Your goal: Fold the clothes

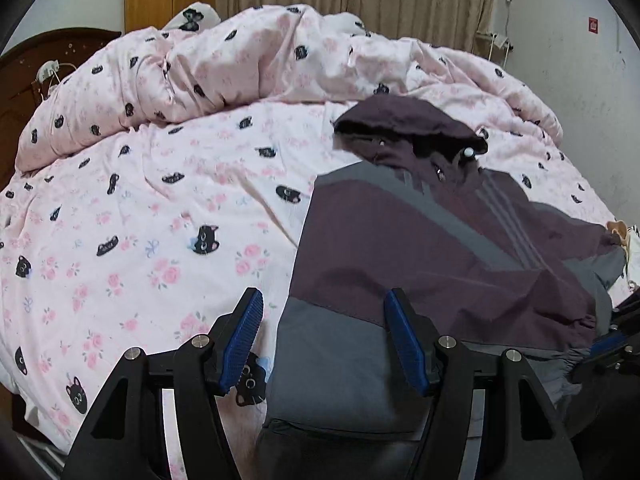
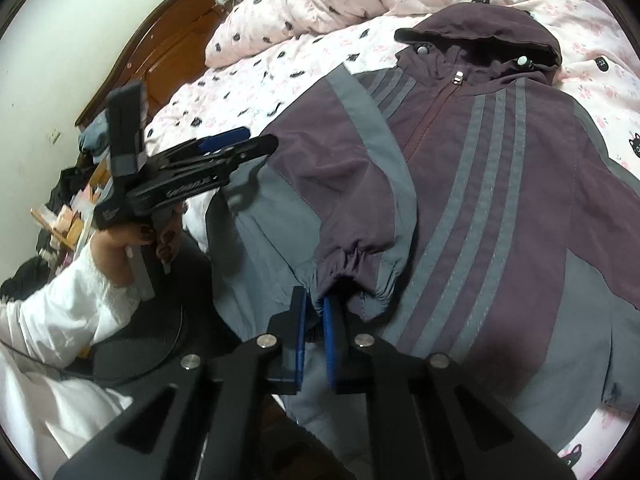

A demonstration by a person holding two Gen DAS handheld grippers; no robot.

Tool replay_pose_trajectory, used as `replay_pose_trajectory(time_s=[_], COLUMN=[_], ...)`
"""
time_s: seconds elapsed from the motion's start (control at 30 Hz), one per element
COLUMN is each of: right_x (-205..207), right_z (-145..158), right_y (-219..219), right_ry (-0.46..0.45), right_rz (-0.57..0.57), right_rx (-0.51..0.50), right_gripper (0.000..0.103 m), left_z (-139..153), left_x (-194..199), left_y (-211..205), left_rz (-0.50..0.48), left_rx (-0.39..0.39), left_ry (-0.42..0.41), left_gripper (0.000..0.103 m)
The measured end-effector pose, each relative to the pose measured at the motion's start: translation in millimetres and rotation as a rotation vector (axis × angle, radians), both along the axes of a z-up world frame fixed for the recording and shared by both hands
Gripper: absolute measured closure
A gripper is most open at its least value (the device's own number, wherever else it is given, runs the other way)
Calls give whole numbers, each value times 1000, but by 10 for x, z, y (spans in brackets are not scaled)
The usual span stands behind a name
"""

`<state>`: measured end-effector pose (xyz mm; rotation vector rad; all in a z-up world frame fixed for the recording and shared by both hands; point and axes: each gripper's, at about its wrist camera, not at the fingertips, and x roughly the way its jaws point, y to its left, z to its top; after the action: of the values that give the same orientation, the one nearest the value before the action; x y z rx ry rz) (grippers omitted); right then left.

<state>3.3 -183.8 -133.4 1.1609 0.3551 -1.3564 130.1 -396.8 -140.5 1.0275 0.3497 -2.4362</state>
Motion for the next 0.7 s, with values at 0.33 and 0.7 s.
replay_pose_trajectory(time_s=[0.33, 0.7], right_x=[49, 33], right_z=[-136, -274], right_y=[75, 192], right_ry=[51, 75], right_rz=[57, 106], right_rx=[91, 223], right_gripper=[97, 96], left_z=[-98, -157], left_x=[-36, 23], left_y=[-4, -63], left_rz=[2, 23], left_rx=[3, 6], left_ry=[-44, -61], left_gripper=[44, 38])
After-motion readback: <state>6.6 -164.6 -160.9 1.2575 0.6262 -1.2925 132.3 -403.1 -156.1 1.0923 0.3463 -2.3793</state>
